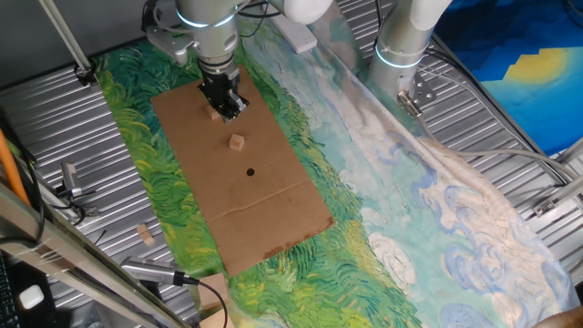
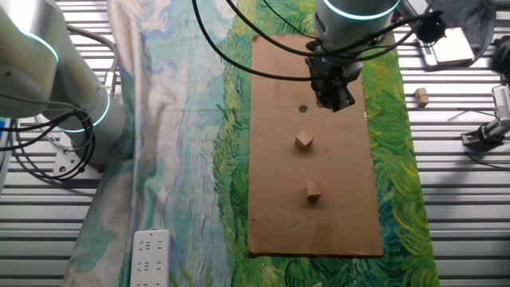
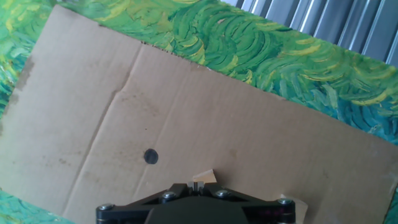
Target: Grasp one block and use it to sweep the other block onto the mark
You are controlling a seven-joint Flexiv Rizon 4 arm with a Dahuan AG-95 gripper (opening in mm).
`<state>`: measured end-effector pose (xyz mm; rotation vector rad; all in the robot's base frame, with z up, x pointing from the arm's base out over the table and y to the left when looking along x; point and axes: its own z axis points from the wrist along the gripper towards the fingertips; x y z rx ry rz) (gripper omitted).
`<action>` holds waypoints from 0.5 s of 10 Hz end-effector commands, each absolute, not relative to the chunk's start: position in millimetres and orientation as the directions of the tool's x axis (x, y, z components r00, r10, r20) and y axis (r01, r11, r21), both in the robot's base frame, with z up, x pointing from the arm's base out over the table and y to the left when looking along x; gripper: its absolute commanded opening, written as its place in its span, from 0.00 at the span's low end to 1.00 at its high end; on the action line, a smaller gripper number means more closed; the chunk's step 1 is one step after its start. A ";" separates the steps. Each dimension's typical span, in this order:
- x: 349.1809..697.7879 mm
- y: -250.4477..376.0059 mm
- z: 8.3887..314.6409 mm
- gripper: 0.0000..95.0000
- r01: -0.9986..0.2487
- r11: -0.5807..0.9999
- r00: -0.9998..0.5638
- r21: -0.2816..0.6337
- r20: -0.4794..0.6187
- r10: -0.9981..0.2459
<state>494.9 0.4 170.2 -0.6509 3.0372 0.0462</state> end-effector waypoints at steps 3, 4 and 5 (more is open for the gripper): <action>495.2 0.5 170.0 0.00 -0.420 0.907 -0.907 0.019 -0.042 -0.419; 495.2 0.5 170.0 0.00 -0.420 0.907 -0.907 0.019 -0.042 -0.419; 495.2 0.5 170.0 0.00 -0.421 0.907 -0.907 0.019 -0.042 -0.420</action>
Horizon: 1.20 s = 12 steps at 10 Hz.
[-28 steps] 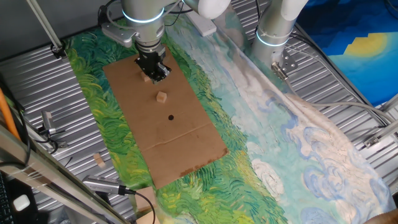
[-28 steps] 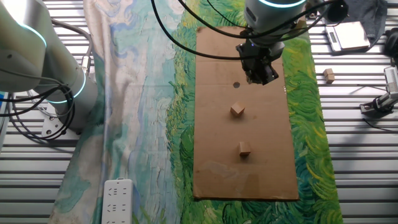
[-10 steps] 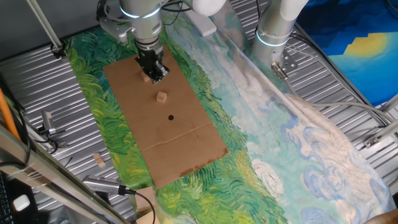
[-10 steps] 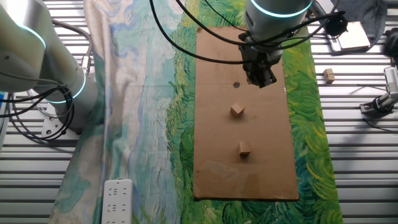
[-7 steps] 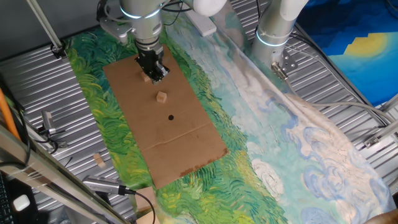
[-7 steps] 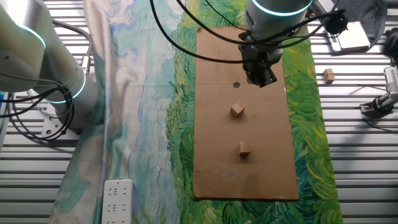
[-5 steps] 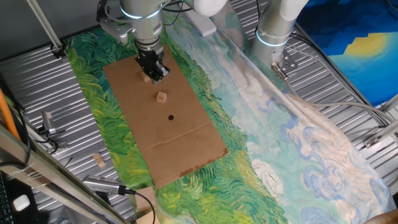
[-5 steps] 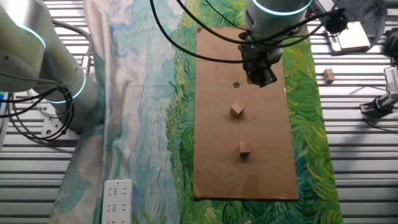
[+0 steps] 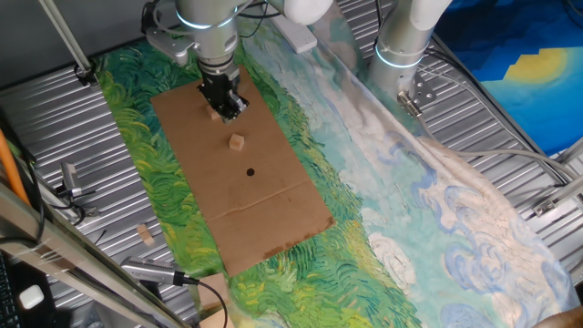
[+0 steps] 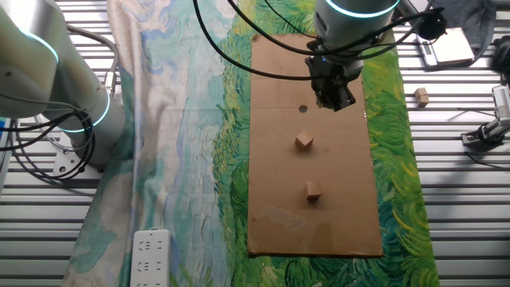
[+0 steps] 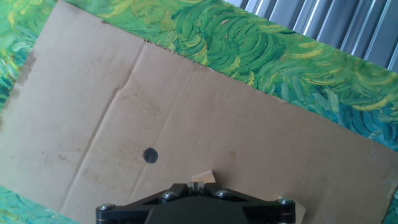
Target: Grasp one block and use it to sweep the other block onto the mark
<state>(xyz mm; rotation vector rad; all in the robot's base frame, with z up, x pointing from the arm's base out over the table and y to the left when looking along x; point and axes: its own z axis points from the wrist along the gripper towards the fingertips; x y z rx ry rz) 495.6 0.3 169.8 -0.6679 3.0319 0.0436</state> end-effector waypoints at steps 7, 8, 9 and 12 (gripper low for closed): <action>497.3 -17.8 172.4 0.00 -0.483 0.876 -0.874 -0.009 -0.053 -0.483; 501.0 -30.9 173.2 0.00 -0.491 0.871 -0.870 -0.001 -0.058 -0.490; 506.6 -44.8 173.7 0.00 -0.502 0.865 -0.863 -0.001 -0.056 -0.502; 521.2 -91.8 170.5 0.00 -0.548 0.836 -0.835 0.011 -0.066 -0.546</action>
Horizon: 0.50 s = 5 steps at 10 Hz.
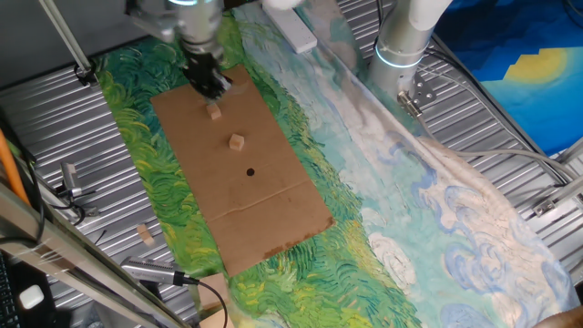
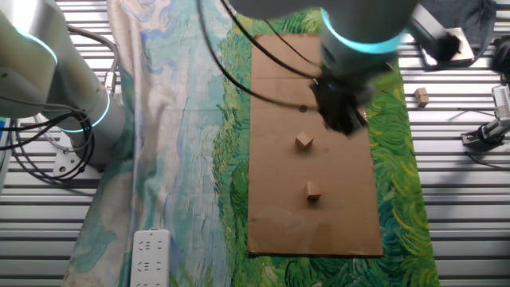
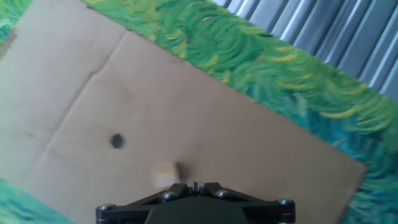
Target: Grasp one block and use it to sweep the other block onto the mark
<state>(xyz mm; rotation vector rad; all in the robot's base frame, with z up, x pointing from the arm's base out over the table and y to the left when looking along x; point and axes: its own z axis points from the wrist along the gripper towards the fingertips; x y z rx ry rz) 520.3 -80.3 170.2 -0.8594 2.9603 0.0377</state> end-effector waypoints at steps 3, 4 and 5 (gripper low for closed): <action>536.2 -129.1 173.8 0.00 -0.578 0.815 -0.815 0.022 -0.061 -0.576; 536.9 -134.5 177.2 0.00 -0.589 0.808 -0.808 0.023 -0.061 -0.587; 535.7 -138.5 179.5 0.00 -0.592 0.805 -0.805 0.025 -0.063 -0.590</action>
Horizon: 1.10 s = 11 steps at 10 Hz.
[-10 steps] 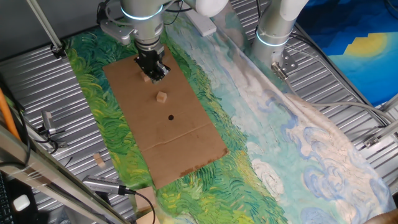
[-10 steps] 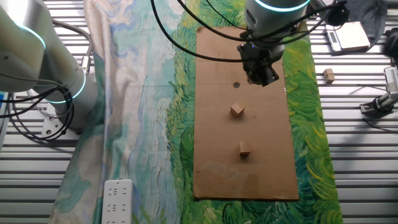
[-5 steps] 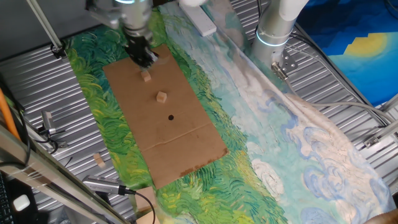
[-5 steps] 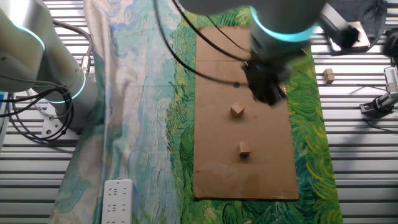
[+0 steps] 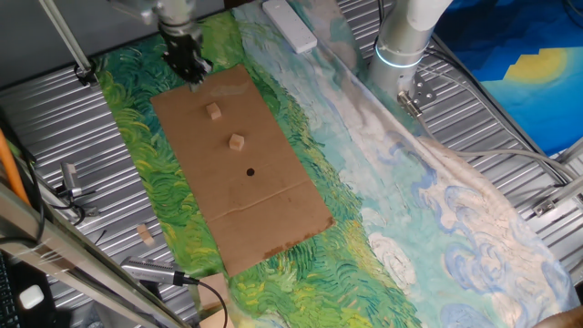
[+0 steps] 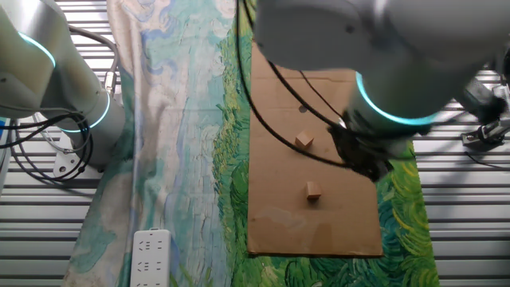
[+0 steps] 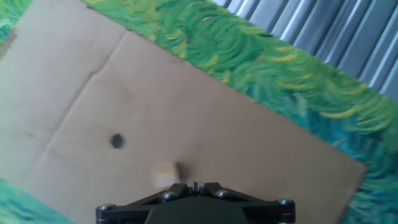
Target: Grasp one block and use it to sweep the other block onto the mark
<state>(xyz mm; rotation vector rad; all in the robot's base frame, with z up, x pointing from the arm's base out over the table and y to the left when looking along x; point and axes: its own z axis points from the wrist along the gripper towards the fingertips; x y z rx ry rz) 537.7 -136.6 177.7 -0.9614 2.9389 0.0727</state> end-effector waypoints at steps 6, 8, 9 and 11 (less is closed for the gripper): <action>526.1 -165.6 197.4 0.00 -0.612 0.791 -0.790 0.021 -0.053 -0.610; 525.7 -165.6 197.3 0.00 -0.610 0.792 -0.792 0.017 -0.047 -0.609; 524.5 -165.2 196.8 0.00 -0.611 0.791 -0.791 0.013 -0.044 -0.610; 522.7 -164.7 196.1 0.00 -0.609 0.793 -0.793 0.009 -0.039 -0.608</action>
